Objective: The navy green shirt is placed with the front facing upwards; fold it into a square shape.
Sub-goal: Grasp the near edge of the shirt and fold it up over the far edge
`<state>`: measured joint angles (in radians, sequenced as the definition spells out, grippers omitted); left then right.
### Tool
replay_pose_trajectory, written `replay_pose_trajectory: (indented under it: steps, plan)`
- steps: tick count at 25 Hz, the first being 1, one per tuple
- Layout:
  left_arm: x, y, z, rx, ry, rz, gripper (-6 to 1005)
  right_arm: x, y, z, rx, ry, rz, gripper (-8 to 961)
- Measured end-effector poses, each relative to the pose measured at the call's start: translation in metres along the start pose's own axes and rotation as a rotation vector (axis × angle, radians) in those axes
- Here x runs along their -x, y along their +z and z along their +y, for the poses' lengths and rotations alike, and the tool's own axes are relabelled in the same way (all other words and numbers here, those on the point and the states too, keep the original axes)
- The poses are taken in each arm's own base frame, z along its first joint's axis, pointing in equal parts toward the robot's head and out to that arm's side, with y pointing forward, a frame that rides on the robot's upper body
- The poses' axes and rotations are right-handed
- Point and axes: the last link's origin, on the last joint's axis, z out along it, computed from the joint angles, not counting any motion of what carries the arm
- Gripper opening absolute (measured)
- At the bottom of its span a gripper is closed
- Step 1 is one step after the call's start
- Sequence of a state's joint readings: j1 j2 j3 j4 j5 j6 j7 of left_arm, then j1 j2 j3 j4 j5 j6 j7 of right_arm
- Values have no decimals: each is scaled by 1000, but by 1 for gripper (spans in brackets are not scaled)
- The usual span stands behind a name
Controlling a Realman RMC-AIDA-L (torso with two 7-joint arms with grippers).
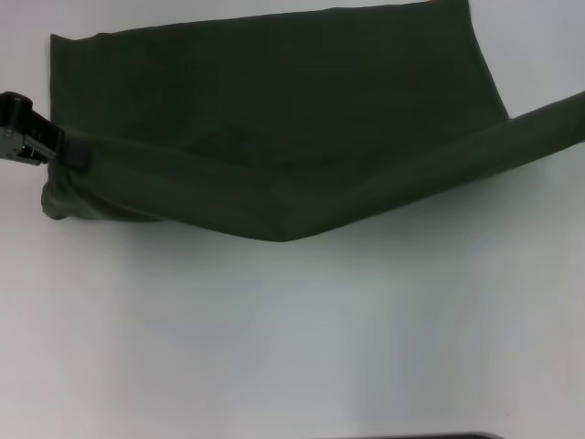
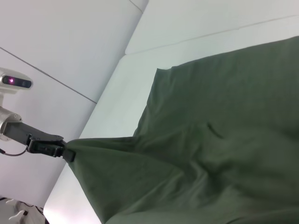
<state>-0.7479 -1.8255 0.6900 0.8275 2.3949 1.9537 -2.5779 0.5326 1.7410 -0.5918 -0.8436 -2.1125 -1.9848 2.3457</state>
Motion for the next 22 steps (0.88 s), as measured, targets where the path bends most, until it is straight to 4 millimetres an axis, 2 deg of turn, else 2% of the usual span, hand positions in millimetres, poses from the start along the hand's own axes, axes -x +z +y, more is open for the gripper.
replay_pose_trajectory:
  steps: [4,8,16,22]
  plan:
    - [5,1,-4,-2,-8,-11,40,-3,2,-1,-2,17,14,31]
    - [20,5,-12,-12,-26,-54,40,-14,6,-4,-5,43,55,31]
    - [38,10,-18,-10,-29,-117,41,-40,19,-13,-31,119,158,31]
    - [51,17,-23,-41,-51,-204,41,-58,21,-22,-88,177,232,31]
